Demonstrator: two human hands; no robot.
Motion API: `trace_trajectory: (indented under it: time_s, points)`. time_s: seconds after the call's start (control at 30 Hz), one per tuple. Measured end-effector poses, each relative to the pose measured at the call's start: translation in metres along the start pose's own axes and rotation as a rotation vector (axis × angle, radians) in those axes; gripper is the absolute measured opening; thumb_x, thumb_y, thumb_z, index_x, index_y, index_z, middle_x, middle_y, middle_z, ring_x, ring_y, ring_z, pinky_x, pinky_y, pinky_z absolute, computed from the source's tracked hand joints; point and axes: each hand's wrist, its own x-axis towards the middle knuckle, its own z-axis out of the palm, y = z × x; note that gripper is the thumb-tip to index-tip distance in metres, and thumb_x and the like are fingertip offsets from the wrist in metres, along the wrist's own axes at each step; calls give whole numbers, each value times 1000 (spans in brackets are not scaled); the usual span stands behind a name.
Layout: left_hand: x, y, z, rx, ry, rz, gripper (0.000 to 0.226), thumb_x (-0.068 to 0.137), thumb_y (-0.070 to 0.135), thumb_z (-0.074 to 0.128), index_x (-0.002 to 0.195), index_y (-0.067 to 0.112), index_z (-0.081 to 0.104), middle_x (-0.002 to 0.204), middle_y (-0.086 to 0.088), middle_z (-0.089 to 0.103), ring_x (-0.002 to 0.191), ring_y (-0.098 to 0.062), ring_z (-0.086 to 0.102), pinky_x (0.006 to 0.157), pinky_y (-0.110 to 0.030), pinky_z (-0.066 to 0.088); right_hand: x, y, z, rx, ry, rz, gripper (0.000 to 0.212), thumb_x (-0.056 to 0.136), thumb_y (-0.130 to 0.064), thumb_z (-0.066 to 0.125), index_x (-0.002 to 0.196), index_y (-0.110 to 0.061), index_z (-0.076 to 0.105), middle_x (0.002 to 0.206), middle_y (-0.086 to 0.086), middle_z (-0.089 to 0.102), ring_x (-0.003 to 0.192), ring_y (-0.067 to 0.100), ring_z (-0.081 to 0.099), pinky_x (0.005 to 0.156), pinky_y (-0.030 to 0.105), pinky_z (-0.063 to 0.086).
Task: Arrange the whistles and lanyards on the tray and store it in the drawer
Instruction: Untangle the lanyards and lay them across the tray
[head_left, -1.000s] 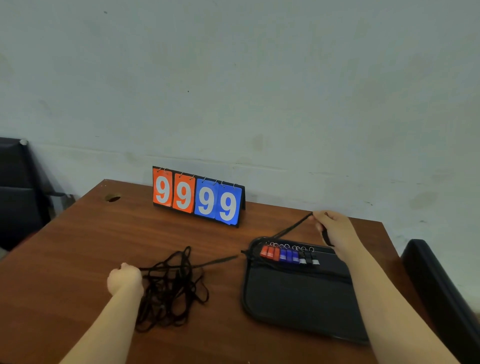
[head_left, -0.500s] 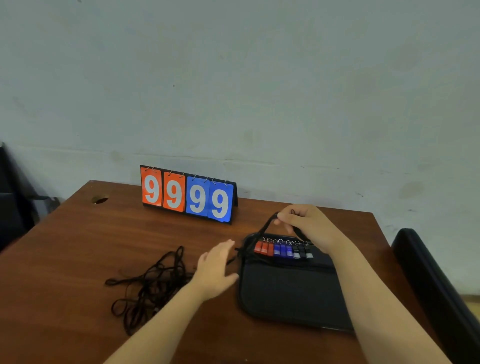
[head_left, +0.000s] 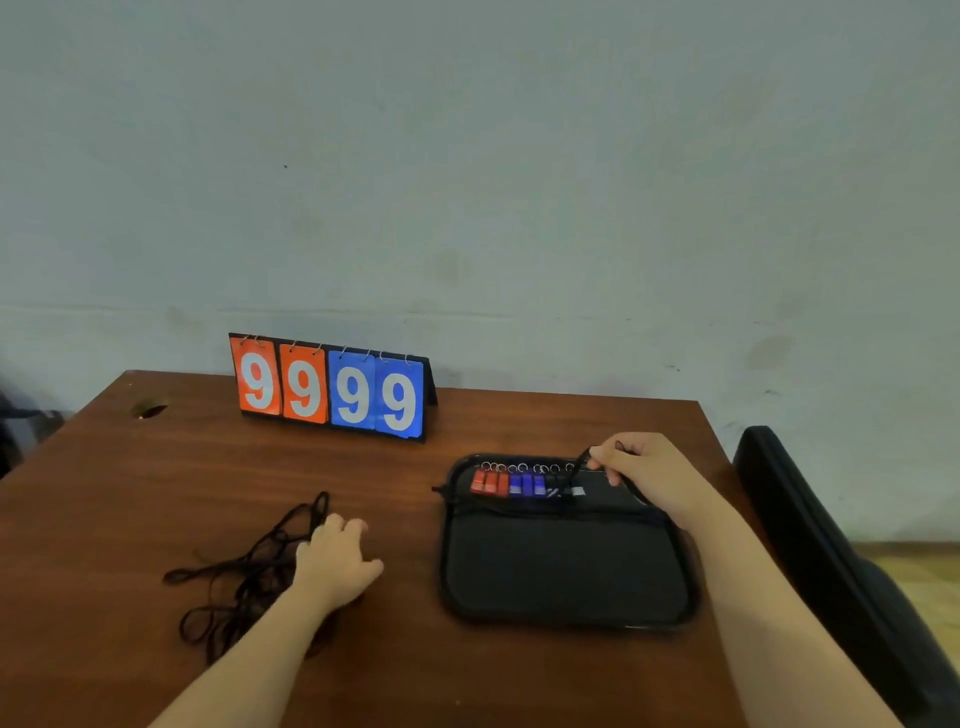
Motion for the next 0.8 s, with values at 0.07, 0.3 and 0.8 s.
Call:
trace_trajectory:
  time_s: [0.07, 0.3, 0.8]
  points:
    - [-10, 26, -3, 21, 119, 1, 54, 89, 57, 48, 133, 27, 46, 139, -2, 40, 129, -24, 39, 105, -43, 33, -5, -2, 4, -26, -38, -6, 34, 96, -25, 59, 69, -6, 69, 65, -13, 70, 77, -10, 61, 82, 26, 42]
    - [-83, 177, -38, -1391, -594, 116, 65, 96, 62, 23, 116, 16, 65, 114, -2, 71, 113, -19, 61, 106, -45, 28, -29, -8, 35, -119, -252, -128, 28, 93, -31, 61, 68, -20, 68, 70, -14, 66, 73, -5, 60, 82, 24, 47]
    - [-53, 137, -28, -1577, 26, -358, 29, 101, 28, 45, 103, 8, 65, 82, -5, 57, 62, -12, 49, 53, -23, 38, -51, 101, -41, 274, 86, 236, 28, 102, -19, 46, 99, -7, 70, 81, 10, 64, 64, 17, 57, 62, 28, 49]
